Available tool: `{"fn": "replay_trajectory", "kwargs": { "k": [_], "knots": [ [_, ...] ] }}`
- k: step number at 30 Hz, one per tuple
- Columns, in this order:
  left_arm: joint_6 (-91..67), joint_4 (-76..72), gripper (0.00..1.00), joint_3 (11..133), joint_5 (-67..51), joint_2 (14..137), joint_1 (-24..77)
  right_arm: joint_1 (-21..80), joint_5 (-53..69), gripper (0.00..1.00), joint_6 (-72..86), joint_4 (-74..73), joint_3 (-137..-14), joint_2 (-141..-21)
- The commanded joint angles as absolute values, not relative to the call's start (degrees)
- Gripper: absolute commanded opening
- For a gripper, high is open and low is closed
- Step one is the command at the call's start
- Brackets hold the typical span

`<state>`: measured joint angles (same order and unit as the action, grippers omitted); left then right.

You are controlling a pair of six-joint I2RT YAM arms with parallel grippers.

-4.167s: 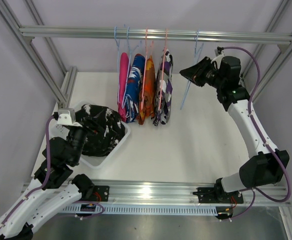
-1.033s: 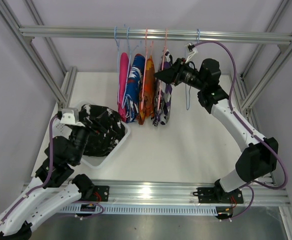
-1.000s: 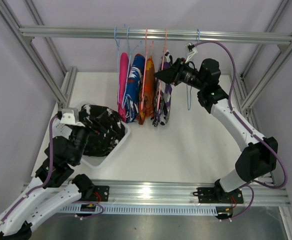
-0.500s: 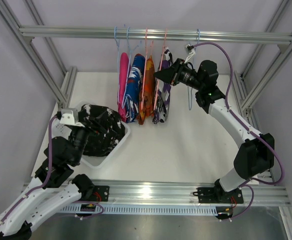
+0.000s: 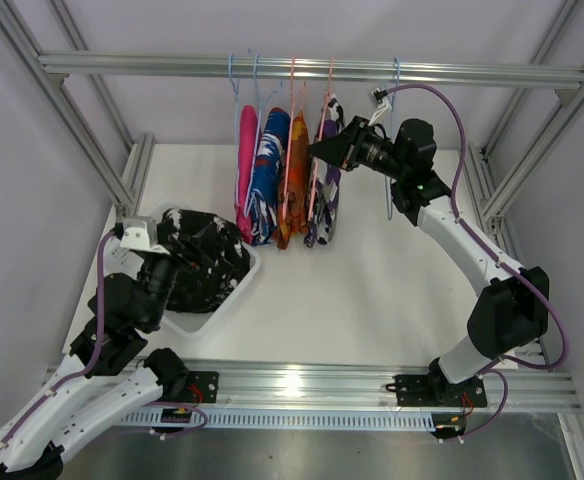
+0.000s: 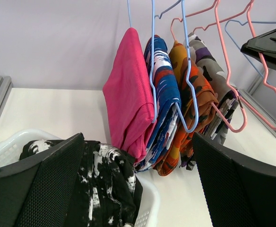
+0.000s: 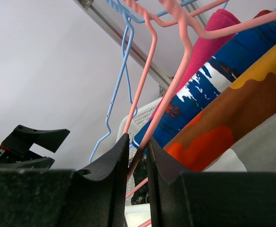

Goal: Remove the trousers from the hanger
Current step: Pick up the hanger from the clothesline.

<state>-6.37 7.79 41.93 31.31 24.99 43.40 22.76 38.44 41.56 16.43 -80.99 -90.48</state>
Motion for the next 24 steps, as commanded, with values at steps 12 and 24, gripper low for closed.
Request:
{"fn": "replay_trajectory", "kwargs": {
  "k": [12, 24],
  "knots": [
    [-5.0, 6.2, 0.99, 41.7, 30.5, 24.5, 43.9, 23.6, 38.4, 0.0, 38.8, 15.6, -90.8, -87.8],
    [-5.0, 6.2, 0.99, 41.8, 30.2, 24.7, 44.0, 23.6, 35.2, 0.0, 36.8, 12.7, -95.1, -88.3]
  ]
}}
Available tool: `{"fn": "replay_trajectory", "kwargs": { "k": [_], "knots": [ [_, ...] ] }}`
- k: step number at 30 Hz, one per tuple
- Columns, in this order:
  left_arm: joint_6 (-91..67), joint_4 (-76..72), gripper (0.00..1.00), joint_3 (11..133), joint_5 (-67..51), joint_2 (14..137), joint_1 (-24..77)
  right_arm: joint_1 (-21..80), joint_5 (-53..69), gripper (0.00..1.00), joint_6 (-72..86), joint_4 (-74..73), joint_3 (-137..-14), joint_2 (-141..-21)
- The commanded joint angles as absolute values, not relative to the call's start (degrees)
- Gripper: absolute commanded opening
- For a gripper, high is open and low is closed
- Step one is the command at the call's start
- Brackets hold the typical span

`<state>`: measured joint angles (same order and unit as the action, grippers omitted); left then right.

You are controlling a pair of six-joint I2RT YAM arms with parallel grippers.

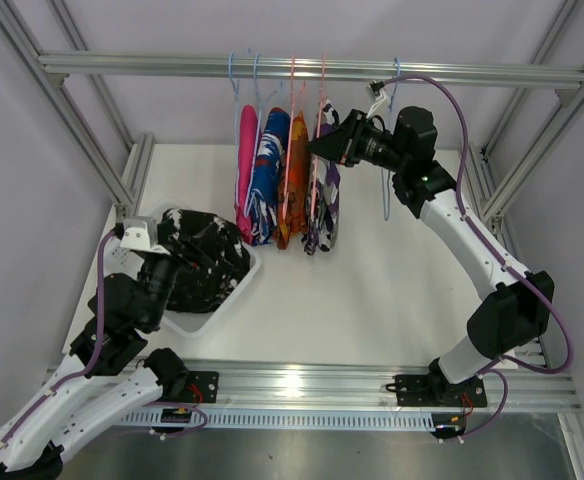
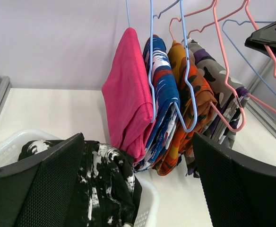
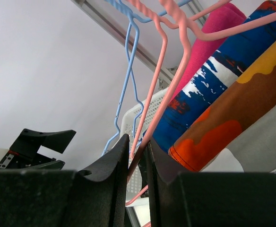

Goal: Remove the trousers from the hanger
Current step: Pick up the hanger from the clothesline.

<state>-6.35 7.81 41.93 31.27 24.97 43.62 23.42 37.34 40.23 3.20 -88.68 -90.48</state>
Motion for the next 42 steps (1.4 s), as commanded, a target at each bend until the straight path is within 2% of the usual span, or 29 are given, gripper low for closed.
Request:
{"fn": "replay_trajectory", "kwargs": {
  "k": [1, 7, 30, 42],
  "knots": [
    [-5.0, 6.2, 0.99, 41.8, 30.3, 24.7, 44.1, 23.6, 34.5, 0.0, 36.9, 12.8, -95.2, -88.3],
    [-4.9, 6.2, 0.99, 41.7, 30.3, 24.8, 44.1, 23.6, 29.5, 0.0, 37.2, 14.3, -94.3, -87.5],
    [-4.8, 6.2, 1.0, 41.7, 30.1, 24.3, 44.3, 23.6, 30.5, 0.0, 36.1, 13.7, -99.0, -87.6],
    [-4.7, 6.2, 1.0, 41.9, 30.1, 23.8, 44.5, 24.3, 28.9, 0.0, 35.9, 15.2, -89.4, -79.4]
  ]
}}
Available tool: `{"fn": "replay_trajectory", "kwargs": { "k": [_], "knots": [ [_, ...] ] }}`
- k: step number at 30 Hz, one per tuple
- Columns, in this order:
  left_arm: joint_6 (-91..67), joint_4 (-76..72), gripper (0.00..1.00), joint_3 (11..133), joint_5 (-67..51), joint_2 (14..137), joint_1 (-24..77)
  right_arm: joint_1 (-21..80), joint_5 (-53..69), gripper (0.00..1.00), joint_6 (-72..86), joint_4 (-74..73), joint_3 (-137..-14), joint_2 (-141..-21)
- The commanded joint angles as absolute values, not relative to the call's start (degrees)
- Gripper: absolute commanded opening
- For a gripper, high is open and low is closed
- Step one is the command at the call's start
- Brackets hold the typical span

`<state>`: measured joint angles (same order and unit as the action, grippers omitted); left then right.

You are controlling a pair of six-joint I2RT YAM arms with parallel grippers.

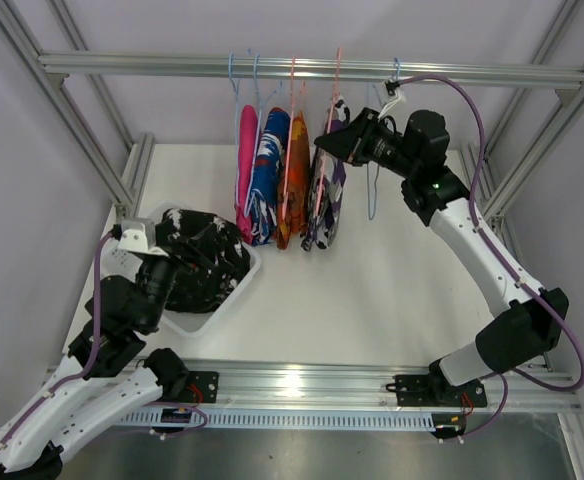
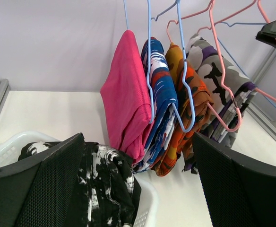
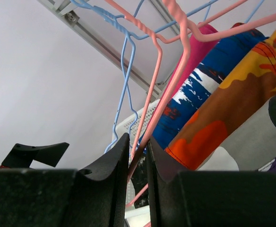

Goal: Remove the trousers from the hanger
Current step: Pick up the hanger from the clothesline.

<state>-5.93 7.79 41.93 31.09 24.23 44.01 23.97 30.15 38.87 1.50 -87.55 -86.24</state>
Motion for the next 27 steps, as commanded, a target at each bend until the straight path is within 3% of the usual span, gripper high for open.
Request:
{"fn": "replay_trajectory", "kwargs": {
  "k": [1, 27],
  "knots": [
    [-4.7, 6.2, 0.99, 42.0, 30.2, 23.7, 44.5, 24.5, 28.8, 0.0, 35.1, 14.7, -89.5, -78.8],
    [-4.0, 6.2, 1.0, 41.7, 29.8, 23.8, 45.3, 27.6, 23.8, 0.0, 33.7, 7.5, -88.0, -72.8]
  ]
}}
